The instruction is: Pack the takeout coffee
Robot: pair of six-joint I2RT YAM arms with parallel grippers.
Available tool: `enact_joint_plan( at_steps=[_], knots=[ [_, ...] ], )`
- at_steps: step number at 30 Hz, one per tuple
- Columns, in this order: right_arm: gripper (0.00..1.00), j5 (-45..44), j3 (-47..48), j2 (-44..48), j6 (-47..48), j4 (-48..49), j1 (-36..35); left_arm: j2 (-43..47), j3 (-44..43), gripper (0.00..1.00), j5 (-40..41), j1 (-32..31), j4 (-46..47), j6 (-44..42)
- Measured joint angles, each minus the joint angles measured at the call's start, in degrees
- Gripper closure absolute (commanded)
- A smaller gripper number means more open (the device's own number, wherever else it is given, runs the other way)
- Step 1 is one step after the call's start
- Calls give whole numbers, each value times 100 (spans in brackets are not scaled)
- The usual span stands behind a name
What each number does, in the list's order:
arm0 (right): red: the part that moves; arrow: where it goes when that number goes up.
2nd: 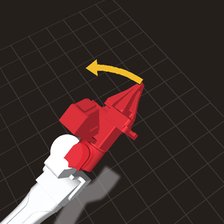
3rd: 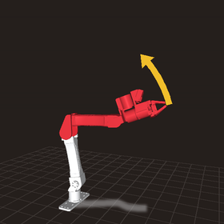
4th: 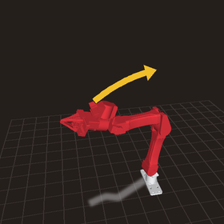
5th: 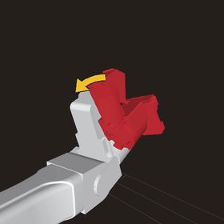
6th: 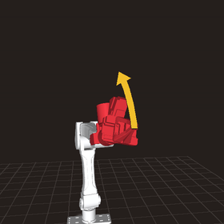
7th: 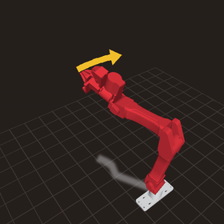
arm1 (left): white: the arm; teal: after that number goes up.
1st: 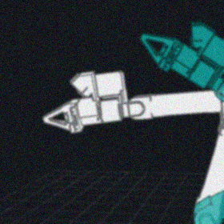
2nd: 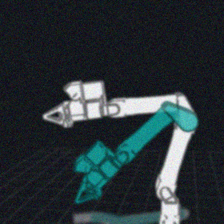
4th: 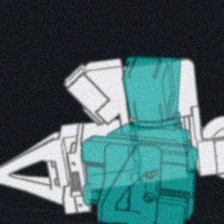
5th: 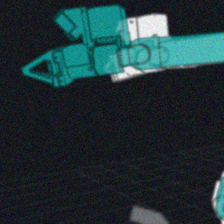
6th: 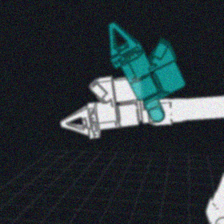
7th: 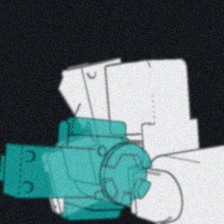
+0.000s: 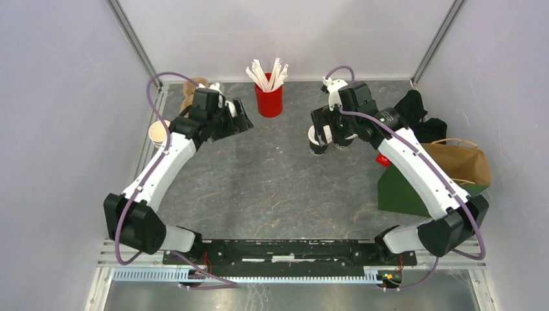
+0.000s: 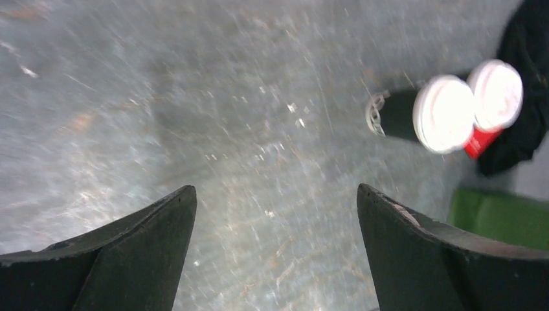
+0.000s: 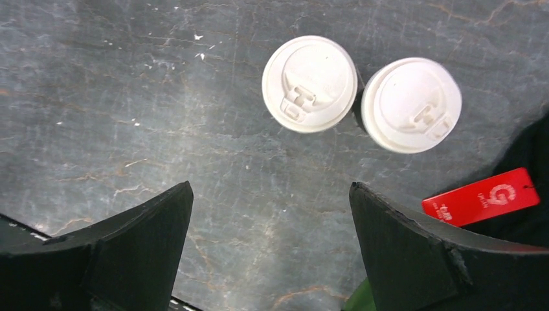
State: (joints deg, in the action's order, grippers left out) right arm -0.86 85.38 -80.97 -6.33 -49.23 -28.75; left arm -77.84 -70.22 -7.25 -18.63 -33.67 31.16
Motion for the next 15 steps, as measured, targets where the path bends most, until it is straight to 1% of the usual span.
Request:
enact_joint_plan(
  at_steps=[4,6,8,11,15],
  knots=[
    [2,385,-188,105,-260,186,0,-413,-721,12,627,297,-284,-264],
    [2,542,-188,50,-334,264,0,-614,-1023,17,798,540,-378,-417],
    [2,643,-188,35,-372,308,0,-863,-1314,25,927,817,-426,-560],
    [2,702,-188,50,-382,330,0,-1508,-1956,34,1038,1233,-568,-732],
    [2,730,-188,101,-372,323,0,-2693,-2990,36,1008,1613,-708,-859]
  ],
)
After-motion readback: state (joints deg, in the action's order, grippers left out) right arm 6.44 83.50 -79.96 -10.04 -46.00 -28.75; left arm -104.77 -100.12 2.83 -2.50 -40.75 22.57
